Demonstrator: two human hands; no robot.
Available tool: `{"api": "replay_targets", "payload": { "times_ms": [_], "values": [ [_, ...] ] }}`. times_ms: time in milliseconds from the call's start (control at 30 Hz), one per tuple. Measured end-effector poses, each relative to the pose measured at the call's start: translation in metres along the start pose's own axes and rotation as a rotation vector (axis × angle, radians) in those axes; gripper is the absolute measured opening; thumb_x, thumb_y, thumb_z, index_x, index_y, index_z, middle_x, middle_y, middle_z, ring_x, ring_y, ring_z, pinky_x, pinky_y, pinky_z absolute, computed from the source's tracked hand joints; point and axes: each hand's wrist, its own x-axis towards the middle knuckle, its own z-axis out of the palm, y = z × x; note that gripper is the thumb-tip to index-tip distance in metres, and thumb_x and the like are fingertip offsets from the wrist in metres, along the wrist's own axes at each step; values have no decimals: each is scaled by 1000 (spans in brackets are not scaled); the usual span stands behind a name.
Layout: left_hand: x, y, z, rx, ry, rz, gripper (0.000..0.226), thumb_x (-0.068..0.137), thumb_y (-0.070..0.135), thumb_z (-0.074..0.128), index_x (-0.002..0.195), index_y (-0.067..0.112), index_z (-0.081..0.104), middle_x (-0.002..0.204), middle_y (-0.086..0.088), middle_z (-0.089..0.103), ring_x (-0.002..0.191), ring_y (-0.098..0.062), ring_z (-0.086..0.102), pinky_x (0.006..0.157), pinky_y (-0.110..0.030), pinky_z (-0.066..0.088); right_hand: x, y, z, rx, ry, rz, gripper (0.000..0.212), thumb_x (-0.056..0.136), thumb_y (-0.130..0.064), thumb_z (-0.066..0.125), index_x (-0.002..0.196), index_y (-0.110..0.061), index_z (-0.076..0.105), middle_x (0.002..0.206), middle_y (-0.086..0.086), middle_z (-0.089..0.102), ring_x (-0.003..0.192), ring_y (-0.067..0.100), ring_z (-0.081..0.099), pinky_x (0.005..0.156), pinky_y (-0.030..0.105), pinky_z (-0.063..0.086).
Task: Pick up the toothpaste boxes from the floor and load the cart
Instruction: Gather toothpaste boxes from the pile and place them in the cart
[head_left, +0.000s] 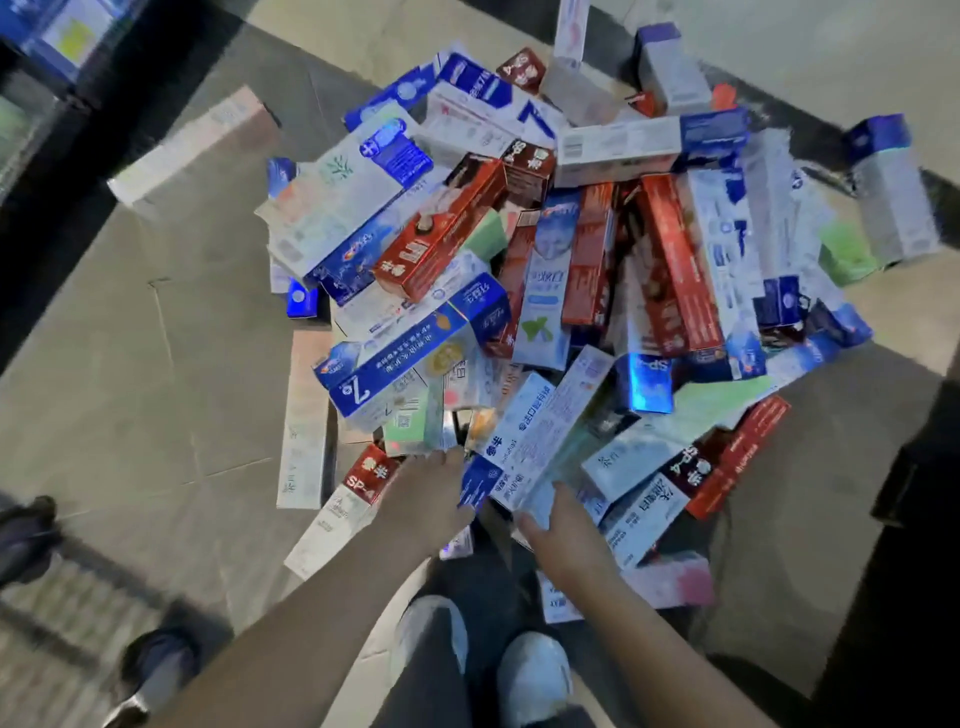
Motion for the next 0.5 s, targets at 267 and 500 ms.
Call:
{"api": "replay_targets", "payload": {
  "times_ms": [267,500],
  "values": [
    [61,0,45,-156,77,-9,75,80,35,68,142,21,28,120,-6,56,109,-25,55,82,-32,41,69,2,42,370,187,93,75,82,-47,67,137,-10,31,132,13,50,122,32,50,99,47,45],
    [47,-4,28,-296,42,-28,44,75,25,67,115,20,50,102,-3,64,93,-23,61,68,-28,43,67,-13,45,314,311,180,64,86,-32,66,133,-4,32,123,18,49,104,33,55,75,31,40]
  ]
}}
